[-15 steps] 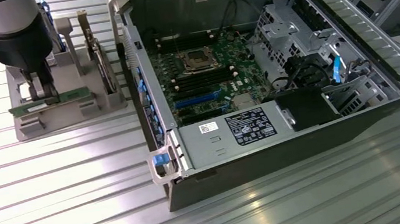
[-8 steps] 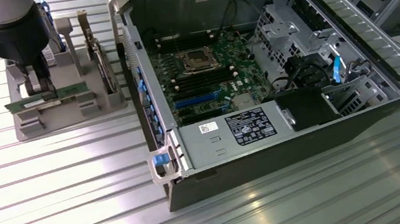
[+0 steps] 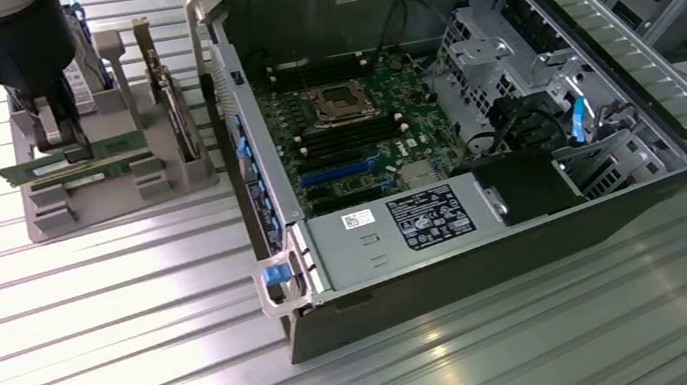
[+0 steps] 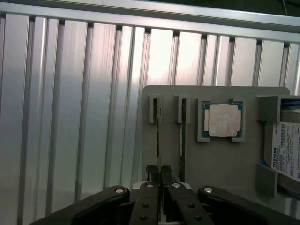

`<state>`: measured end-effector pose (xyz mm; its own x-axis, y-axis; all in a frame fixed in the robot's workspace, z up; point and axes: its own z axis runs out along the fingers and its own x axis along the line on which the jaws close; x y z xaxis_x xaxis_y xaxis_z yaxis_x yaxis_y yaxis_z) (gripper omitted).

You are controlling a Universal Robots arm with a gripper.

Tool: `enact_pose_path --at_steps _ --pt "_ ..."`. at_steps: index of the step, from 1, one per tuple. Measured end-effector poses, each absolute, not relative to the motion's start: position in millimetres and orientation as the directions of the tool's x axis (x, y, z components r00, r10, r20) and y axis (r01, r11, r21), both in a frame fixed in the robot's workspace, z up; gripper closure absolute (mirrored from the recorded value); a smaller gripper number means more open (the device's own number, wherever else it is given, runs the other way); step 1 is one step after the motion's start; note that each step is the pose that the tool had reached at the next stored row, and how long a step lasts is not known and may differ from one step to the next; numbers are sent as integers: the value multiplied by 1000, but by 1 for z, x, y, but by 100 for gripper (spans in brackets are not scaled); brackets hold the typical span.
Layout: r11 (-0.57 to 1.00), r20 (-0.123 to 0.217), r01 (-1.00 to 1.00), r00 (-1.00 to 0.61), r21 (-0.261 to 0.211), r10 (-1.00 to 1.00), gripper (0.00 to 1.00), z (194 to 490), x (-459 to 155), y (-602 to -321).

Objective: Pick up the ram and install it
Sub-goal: 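Pick up the ram and move it above insertion slot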

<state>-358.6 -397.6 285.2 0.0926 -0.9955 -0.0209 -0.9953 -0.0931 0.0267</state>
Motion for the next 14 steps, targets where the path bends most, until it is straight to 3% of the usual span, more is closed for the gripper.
enact_pose_path --at_steps 14 --pt "-93 -21 -995 93 27 -995 87 318 -358 -398"
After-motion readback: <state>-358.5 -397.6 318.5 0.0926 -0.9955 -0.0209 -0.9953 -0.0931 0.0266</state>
